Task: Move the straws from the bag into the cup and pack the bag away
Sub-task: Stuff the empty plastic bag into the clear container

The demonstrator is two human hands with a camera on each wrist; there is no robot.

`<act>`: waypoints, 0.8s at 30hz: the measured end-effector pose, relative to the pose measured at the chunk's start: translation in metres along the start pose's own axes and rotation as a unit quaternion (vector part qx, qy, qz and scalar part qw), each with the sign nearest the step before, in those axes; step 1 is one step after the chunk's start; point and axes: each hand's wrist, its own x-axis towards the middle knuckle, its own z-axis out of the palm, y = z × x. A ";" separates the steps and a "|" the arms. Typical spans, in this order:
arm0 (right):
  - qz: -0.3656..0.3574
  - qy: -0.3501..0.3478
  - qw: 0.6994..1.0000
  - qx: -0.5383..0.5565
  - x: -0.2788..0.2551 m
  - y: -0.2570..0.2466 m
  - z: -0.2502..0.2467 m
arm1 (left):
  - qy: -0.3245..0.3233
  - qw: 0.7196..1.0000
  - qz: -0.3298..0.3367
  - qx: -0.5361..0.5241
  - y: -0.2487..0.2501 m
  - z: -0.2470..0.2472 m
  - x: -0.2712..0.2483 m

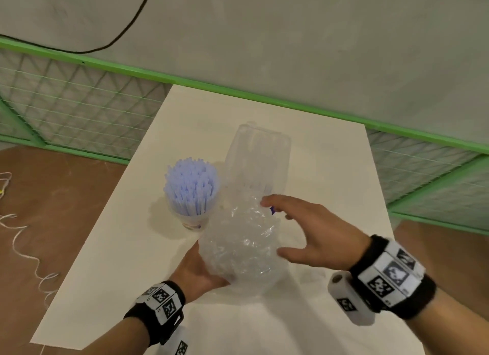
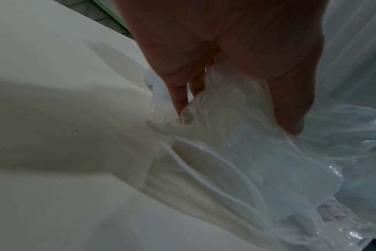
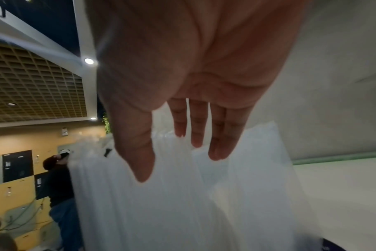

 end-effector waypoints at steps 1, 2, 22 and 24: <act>0.005 0.017 1.000 0.020 -0.001 -0.001 0.007 | -0.002 1.000 -0.001 -0.009 0.001 0.000 -0.001; 0.006 0.042 0.998 0.041 -0.001 -0.002 0.012 | -0.006 1.000 -0.002 -0.017 0.002 0.000 -0.003; 0.048 0.308 0.948 0.071 0.005 -0.012 0.071 | 0.009 0.997 0.013 0.079 -0.004 -0.002 0.004; 0.050 0.325 0.943 0.054 0.007 -0.014 0.074 | 0.011 0.996 0.010 0.089 -0.004 -0.002 0.005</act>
